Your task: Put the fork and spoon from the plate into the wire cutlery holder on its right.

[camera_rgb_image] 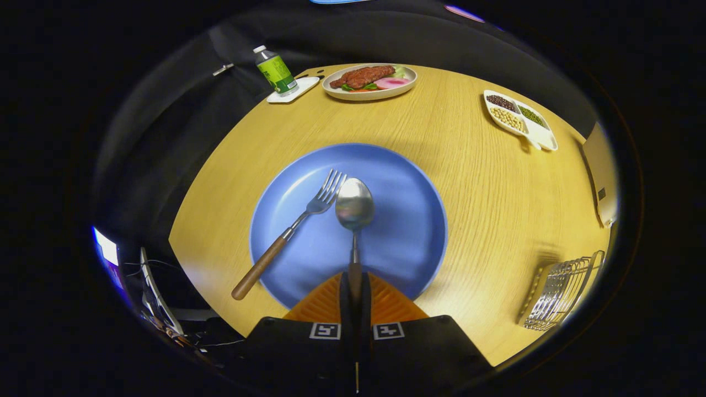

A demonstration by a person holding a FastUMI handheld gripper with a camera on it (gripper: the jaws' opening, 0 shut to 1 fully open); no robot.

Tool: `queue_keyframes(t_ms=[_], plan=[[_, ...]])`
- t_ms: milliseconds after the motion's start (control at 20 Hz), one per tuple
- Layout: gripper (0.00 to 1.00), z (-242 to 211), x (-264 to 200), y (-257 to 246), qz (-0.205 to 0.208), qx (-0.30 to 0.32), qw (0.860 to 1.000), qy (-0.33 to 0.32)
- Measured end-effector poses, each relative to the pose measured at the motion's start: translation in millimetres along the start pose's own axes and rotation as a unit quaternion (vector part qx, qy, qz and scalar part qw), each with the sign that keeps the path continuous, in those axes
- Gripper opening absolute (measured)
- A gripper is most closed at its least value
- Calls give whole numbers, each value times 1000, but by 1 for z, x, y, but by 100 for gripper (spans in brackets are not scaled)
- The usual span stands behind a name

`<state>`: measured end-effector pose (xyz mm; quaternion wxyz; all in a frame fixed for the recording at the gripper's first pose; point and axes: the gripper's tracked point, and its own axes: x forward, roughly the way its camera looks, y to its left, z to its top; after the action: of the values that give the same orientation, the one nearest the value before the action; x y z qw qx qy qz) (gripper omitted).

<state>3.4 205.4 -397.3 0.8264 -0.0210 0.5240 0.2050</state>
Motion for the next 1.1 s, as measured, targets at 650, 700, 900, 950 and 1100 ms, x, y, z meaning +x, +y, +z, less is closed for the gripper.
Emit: queue_keyframes(t_ms=[650,700,900,950,1100], plan=[[7,3,-145,-63,4,-25,1000,-12],[6,1,-155,-73,-2,-20,1000,-10],[7,-15,-187,-111,-17,-5,1000,12],[7,-18,-191,-121,-22,-9,1000,20],[7,-31,-197,-151,-42,-3,998,50]])
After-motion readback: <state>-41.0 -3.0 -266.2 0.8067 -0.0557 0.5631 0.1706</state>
